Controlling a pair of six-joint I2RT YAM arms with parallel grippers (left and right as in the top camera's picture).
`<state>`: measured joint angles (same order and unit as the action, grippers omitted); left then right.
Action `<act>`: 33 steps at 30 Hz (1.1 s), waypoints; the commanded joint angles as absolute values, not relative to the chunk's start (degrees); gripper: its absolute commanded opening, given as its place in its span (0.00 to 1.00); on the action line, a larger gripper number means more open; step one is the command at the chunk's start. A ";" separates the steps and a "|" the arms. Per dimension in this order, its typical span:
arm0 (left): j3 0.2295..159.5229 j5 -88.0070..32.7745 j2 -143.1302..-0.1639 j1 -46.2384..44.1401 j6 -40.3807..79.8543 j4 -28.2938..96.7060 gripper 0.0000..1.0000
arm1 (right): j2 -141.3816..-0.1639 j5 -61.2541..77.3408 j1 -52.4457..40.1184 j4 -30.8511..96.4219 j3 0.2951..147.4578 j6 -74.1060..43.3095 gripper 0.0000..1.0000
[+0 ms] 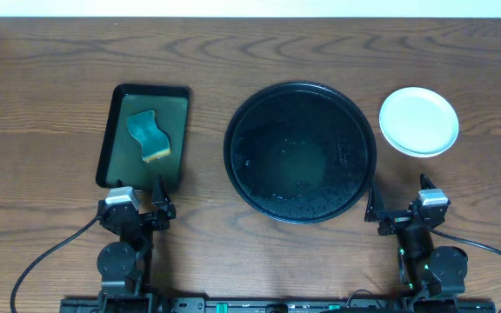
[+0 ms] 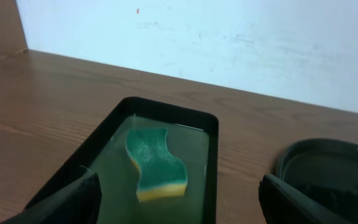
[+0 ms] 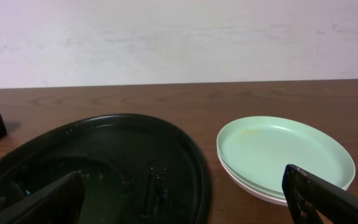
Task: Clean dirty plates on tray and stack at the side
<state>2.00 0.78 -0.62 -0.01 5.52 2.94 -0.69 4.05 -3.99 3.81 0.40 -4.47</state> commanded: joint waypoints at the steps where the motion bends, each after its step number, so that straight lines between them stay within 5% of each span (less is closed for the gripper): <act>1: 0.23 -0.40 -0.08 0.32 1.89 4.21 0.81 | -0.32 3.86 -4.56 4.05 0.32 -3.75 0.99; 33: 0.23 -0.23 -0.34 0.14 -1.43 4.14 0.81 | -0.32 3.86 -4.56 4.05 0.32 -3.75 0.99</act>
<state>2.00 0.10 -0.64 -0.01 -0.32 2.98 -0.69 4.05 -3.99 3.81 0.40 -4.47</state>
